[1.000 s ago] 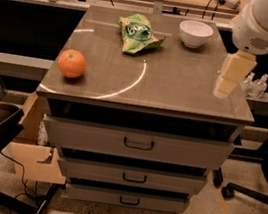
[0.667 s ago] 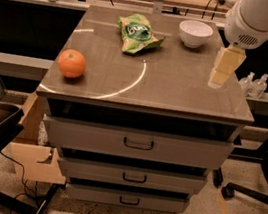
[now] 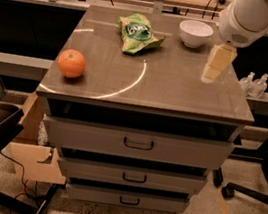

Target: Move white bowl near orange

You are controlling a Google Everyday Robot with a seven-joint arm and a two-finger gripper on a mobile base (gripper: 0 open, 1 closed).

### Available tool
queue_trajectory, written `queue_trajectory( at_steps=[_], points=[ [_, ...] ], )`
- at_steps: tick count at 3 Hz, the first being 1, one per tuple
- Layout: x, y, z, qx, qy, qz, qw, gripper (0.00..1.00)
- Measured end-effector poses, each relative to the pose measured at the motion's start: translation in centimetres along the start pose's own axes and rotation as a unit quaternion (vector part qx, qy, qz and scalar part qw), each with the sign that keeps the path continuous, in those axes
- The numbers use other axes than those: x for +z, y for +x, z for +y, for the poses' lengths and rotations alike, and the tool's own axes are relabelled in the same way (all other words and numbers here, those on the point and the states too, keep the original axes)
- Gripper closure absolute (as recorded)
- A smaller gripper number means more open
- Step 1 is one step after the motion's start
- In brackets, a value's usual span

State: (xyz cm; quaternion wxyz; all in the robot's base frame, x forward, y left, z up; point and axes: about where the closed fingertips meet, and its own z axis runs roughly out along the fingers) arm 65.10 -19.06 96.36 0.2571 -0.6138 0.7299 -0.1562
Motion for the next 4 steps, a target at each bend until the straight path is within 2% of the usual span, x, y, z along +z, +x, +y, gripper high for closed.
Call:
queue_trajectory(
  at_steps=[1,2,4],
  points=[
    [4.3,-1.0,-2.8,-0.005,-0.006,-0.039,0.9992,0.00],
    [8.1,-1.6,-5.1,-0.014,-0.016,-0.055,0.9983,0.00],
    [13.2,-1.4,-7.6,-0.014,-0.034,-0.036,0.9986,0.00]
  ],
)
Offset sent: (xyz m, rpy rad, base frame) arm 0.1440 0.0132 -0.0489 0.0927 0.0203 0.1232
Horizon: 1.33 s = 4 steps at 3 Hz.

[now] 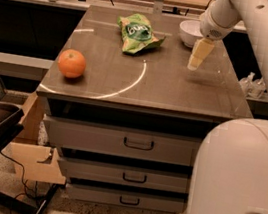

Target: Move white bowl near orange

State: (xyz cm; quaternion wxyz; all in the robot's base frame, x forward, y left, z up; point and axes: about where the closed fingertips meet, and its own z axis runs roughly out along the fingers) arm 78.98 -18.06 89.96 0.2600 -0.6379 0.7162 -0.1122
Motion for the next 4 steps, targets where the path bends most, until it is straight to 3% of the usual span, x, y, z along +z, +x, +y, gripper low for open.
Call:
queue_trajectory(
  at_steps=[1,2,4],
  points=[
    [1.4,0.4,-0.9,0.006,-0.004,0.010,0.9999,0.00],
    [1.7,1.8,-1.8,0.026,0.007,0.026,0.9993,0.00],
    [3.2,1.7,-2.1,0.017,0.003,0.028,0.9995,0.00]
  ],
)
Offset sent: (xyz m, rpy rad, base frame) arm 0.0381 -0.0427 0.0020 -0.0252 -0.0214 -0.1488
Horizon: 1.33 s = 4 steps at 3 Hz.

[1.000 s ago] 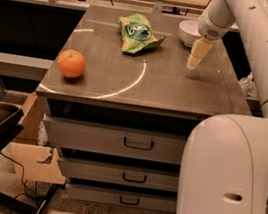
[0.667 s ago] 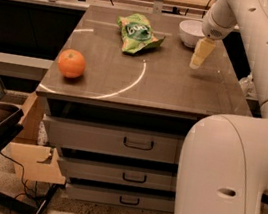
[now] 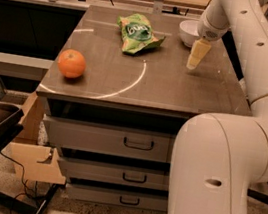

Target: Move white bowl near orange

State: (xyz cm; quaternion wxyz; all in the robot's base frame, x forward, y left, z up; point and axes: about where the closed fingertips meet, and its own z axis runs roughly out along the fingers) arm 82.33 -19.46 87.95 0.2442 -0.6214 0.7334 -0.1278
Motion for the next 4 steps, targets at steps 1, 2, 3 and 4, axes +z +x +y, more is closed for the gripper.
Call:
queue_trajectory(
  at_steps=[1,2,3,4],
  points=[
    [2.0,-0.5,-0.4,-0.021,-0.003,0.005,0.9998,0.00],
    [2.8,-0.4,-0.9,-0.033,0.001,0.014,0.9994,0.00],
    [2.2,0.6,-2.2,-0.027,0.023,0.026,0.9990,0.00],
    [1.3,1.5,-2.9,-0.018,0.038,0.035,0.9985,0.00]
  ],
)
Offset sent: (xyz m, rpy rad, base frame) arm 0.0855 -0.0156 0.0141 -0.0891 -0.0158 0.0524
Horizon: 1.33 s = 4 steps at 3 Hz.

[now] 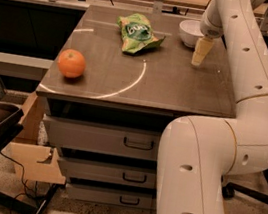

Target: Move white bowl near orange

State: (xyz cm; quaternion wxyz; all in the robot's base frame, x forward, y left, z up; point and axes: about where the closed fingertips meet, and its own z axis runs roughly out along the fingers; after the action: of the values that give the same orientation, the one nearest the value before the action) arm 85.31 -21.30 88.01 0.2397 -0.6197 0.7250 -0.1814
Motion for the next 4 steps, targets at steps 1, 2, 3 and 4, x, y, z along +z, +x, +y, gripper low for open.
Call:
queue_trajectory(
  at_steps=[1,2,3,4],
  points=[
    [-1.1,1.0,-0.4,0.005,0.006,0.009,0.9999,0.00],
    [-1.1,1.0,-0.4,0.005,0.007,0.010,0.9999,0.00],
    [-1.3,0.8,-2.2,0.027,0.044,-0.012,0.9986,0.00],
    [-1.8,0.8,-5.1,0.080,0.100,-0.046,0.9907,0.00]
  ],
)
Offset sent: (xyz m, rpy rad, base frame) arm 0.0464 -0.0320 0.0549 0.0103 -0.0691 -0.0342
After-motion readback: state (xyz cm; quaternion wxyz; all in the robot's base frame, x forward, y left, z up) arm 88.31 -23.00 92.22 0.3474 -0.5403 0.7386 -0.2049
